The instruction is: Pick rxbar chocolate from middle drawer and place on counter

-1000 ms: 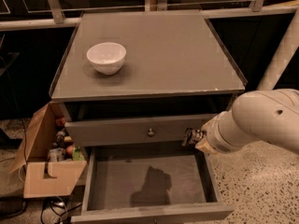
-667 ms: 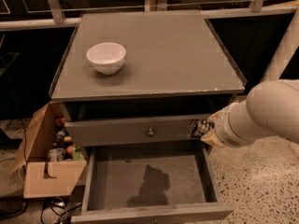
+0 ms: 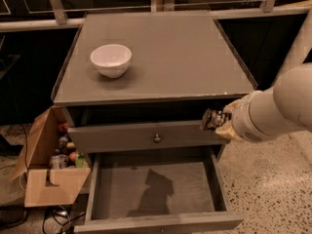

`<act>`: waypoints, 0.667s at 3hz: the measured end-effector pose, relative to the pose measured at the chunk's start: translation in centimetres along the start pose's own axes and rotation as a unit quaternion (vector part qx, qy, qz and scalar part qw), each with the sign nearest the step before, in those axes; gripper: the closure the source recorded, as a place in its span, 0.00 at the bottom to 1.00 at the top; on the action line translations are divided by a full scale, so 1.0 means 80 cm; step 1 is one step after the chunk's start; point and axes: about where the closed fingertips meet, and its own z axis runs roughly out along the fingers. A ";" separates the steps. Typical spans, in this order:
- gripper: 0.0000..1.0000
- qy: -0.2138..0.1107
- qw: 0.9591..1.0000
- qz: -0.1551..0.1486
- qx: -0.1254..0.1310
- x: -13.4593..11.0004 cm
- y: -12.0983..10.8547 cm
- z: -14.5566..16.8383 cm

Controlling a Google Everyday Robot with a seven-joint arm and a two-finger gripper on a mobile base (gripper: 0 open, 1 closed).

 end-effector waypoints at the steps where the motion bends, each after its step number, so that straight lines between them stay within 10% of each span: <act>1: 1.00 -0.002 1.000 0.004 0.015 -0.012 -0.028 -0.004; 2: 1.00 -0.005 0.999 -0.007 0.038 -0.045 -0.083 -0.015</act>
Offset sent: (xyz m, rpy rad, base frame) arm 0.1233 0.0061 0.1153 -0.0428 -0.1768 0.0015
